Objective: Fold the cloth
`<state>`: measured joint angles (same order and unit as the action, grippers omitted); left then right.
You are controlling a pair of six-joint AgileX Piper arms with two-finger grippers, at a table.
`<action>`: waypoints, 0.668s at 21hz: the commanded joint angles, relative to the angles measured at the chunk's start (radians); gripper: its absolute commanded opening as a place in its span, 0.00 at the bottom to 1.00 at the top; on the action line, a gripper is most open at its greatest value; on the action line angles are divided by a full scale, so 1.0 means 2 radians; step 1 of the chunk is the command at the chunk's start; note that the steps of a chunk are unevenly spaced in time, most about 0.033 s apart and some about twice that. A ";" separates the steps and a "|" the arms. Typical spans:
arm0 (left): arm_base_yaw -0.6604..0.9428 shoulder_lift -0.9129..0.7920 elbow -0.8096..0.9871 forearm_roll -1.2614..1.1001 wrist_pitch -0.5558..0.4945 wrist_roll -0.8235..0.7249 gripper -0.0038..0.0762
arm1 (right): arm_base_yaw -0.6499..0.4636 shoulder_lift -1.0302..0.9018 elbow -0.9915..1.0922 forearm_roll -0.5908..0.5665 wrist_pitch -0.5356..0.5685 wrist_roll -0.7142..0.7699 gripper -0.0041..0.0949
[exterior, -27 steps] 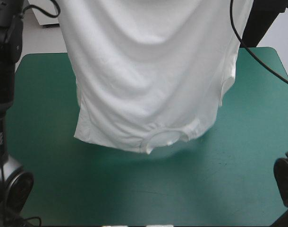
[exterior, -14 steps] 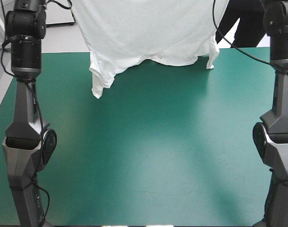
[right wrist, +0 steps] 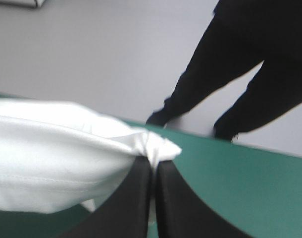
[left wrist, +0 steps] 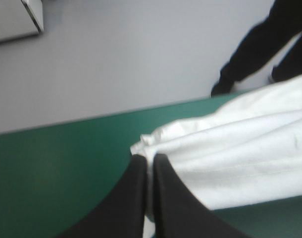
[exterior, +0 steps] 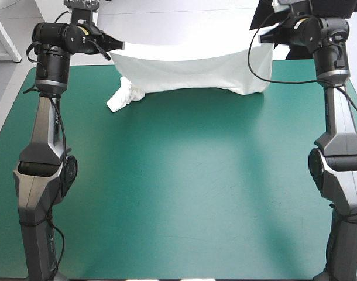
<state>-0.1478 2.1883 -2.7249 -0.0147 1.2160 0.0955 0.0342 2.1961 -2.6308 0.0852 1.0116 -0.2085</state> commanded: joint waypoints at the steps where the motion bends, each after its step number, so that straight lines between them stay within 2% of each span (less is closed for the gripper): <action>1: 0.001 -0.031 0.018 -0.023 0.036 -0.001 0.02 | -0.004 -0.052 0.060 0.015 0.007 -0.013 0.03; 5: 0.001 -0.072 0.122 -0.074 0.036 0.010 0.02 | -0.005 -0.100 0.188 0.022 0.023 -0.031 0.03; 8: 0.001 -0.150 0.283 -0.083 0.036 0.014 0.02 | -0.005 -0.158 0.299 0.025 0.027 -0.031 0.03; 14: 0.001 -0.277 0.541 -0.096 0.035 0.035 0.02 | -0.004 -0.274 0.527 0.025 0.036 -0.035 0.03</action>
<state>-0.1478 1.7331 -1.7409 -0.1776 1.2534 0.1532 0.0342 1.7670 -1.6729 0.1289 1.1078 -0.2608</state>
